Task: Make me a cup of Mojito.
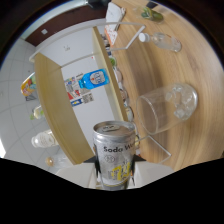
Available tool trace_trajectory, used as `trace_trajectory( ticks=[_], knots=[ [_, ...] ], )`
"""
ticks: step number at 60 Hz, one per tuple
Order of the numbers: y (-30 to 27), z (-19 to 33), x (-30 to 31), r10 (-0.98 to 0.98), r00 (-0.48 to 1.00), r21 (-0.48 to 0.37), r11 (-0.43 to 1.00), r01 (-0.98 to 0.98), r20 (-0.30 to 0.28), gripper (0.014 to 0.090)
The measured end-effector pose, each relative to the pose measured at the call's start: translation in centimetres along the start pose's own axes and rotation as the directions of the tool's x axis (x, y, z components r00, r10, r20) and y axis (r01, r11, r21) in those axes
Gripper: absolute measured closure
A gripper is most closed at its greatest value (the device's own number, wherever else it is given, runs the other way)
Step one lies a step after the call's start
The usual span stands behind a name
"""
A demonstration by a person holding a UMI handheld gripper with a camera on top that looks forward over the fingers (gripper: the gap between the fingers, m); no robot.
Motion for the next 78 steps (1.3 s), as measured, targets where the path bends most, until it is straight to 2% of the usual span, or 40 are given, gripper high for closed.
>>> trace_trajectory(
  ticks=[6,10,16,21,30,40,53,74,78],
  knots=[
    [0.0,-0.4,-0.4,-0.244,0.968,0.028,0.969,0.246,-0.057,0.0529],
    [-0.1,-0.5,-0.7,-0.443,0.890,0.049,0.892,0.450,-0.106,0.0530],
    [-0.2,-0.7,-1.6,-0.717,0.673,0.074,0.672,0.736,-0.181,0.0528],
    [0.2,-0.6,-1.9,-0.855,0.462,0.058,0.462,0.885,-0.236,0.0528],
    [0.3,0.2,0.6,-0.940,0.094,-0.002,0.100,0.995,-0.327,0.0531],
    [-0.5,1.4,6.4,-0.923,-0.076,-0.102,-0.041,0.994,-0.378,0.0529],
    [-1.2,2.4,12.0,-0.909,-0.190,-0.199,-0.122,0.972,-0.372,0.0531],
    [-0.7,3.4,15.5,-0.920,-0.236,-0.262,-0.155,0.953,-0.313,0.0526],
    [-0.6,3.3,15.5,-0.922,-0.238,-0.247,-0.165,0.955,-0.306,0.0525]
  ],
)
